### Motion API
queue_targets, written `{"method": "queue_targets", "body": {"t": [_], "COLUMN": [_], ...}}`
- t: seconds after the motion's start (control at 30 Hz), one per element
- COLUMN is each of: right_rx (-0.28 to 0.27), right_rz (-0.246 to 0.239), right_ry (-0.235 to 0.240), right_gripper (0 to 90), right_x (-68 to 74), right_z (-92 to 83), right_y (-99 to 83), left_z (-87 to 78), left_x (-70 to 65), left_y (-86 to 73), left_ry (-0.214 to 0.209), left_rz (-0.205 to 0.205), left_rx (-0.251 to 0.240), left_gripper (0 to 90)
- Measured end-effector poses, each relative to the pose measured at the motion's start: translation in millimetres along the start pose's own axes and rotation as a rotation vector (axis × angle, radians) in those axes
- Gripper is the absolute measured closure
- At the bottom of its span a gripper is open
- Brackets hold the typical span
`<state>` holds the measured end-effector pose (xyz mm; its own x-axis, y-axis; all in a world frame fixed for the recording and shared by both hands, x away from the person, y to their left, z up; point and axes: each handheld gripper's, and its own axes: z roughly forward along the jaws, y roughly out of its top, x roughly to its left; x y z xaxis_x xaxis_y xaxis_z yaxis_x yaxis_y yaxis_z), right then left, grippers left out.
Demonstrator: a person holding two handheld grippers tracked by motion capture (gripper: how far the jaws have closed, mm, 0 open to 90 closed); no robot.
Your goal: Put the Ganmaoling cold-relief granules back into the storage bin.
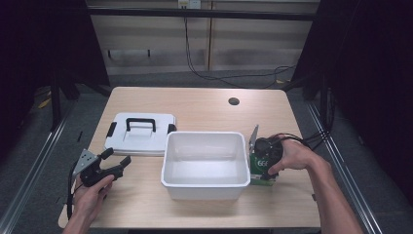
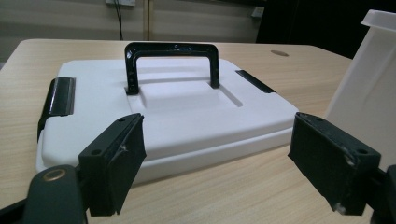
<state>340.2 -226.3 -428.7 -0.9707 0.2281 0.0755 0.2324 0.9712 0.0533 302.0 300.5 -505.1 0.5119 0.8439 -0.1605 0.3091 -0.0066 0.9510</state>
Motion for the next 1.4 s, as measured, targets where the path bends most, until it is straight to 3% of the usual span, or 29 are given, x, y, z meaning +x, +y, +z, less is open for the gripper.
{"method": "queue_targets", "body": {"t": [0.57,0.77,1.4], "right_rx": [0.008,0.035,0.054], "right_rz": [0.02,0.034,0.025], "right_ry": [0.01,0.037,-0.001], "right_gripper": [15.3,16.1,16.3], "right_x": [-1.6,-2.1,2.0], "right_z": [2.4,0.3,-23.1], "right_y": [1.0,0.0,4.4], "left_z": [0.1,-0.1,0.0], "left_x": [0.3,0.9,0.9], "left_y": [0.0,0.1,0.1], "left_ry": [0.0,0.001,-0.003], "left_rz": [-0.002,-0.005,-0.005], "left_rx": [-0.001,0.004,0.004], "left_gripper": [18.5,18.5,18.6]}}
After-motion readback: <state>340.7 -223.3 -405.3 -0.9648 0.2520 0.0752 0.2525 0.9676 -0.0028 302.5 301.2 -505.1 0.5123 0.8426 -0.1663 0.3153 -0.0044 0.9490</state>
